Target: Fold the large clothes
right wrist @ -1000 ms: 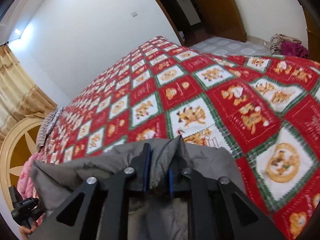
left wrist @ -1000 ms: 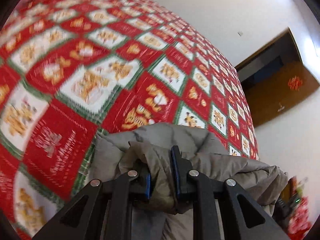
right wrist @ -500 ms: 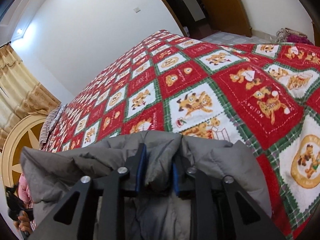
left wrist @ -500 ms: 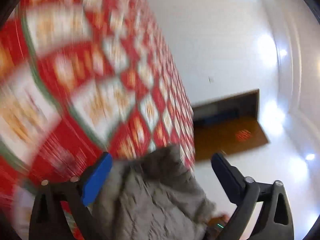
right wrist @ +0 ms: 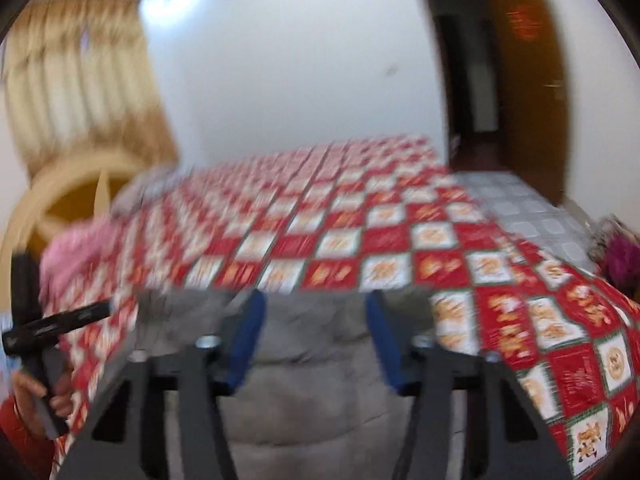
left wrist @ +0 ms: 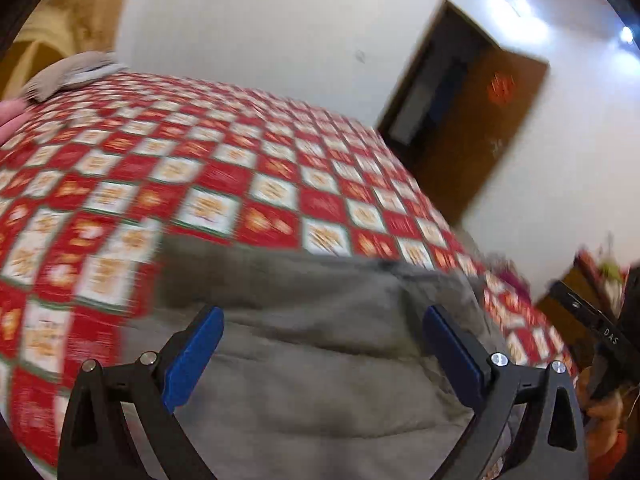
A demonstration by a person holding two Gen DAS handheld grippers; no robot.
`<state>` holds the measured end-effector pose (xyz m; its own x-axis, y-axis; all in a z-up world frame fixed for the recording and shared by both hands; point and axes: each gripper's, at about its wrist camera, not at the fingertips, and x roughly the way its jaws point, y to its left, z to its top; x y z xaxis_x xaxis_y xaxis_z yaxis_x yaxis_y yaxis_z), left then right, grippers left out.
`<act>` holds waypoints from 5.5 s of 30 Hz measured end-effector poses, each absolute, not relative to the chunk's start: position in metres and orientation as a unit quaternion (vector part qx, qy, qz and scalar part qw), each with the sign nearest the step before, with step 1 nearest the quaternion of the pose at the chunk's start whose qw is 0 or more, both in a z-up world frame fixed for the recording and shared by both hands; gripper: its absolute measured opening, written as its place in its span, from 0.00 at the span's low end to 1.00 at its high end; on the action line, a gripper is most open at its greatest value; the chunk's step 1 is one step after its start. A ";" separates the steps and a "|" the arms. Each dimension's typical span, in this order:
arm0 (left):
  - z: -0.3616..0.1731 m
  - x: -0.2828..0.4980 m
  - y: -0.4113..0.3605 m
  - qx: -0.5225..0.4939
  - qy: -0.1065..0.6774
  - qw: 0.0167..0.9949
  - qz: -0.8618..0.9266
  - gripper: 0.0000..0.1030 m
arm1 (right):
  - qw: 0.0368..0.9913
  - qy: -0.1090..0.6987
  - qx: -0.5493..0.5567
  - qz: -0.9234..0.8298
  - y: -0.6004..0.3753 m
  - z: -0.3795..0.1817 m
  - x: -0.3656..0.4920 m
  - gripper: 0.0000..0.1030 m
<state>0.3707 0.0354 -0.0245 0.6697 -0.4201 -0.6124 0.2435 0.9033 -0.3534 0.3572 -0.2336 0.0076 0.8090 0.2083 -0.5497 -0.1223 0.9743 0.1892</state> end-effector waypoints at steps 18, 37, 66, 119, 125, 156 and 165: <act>-0.133 0.431 0.045 -0.142 0.389 0.904 -0.110 0.97 | 0.921 0.382 0.066 0.048 -0.249 -0.120 0.451 0.00; -0.070 0.420 0.075 -0.210 0.339 0.904 -0.153 0.97 | 0.951 0.254 0.176 0.001 -0.308 -0.067 0.386 0.36; -0.143 0.485 0.032 -0.100 0.391 0.909 -0.100 0.97 | 0.912 0.385 0.142 0.012 -0.282 -0.139 0.479 0.00; -0.149 0.344 0.091 -0.168 0.409 0.894 -0.067 0.97 | 0.925 0.364 0.075 0.075 -0.136 -0.155 0.361 0.04; -0.147 0.341 0.088 -0.147 0.415 0.897 -0.045 0.75 | 0.925 0.363 0.076 0.075 -0.134 -0.156 0.359 0.04; 0.002 0.284 0.076 -0.238 0.303 0.896 -0.219 0.13 | 0.798 0.450 0.349 0.197 -0.077 -0.176 0.337 0.04; -0.005 0.278 -0.024 -0.048 0.322 0.919 -0.222 0.13 | 0.764 0.422 0.403 0.277 -0.105 -0.165 0.312 0.11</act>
<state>0.2780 -0.0238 -0.0049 0.6942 -0.4392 -0.5702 0.3780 0.8967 -0.2304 0.3118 -0.1052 -0.1650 0.4906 0.7626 -0.4216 -0.0827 0.5223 0.8487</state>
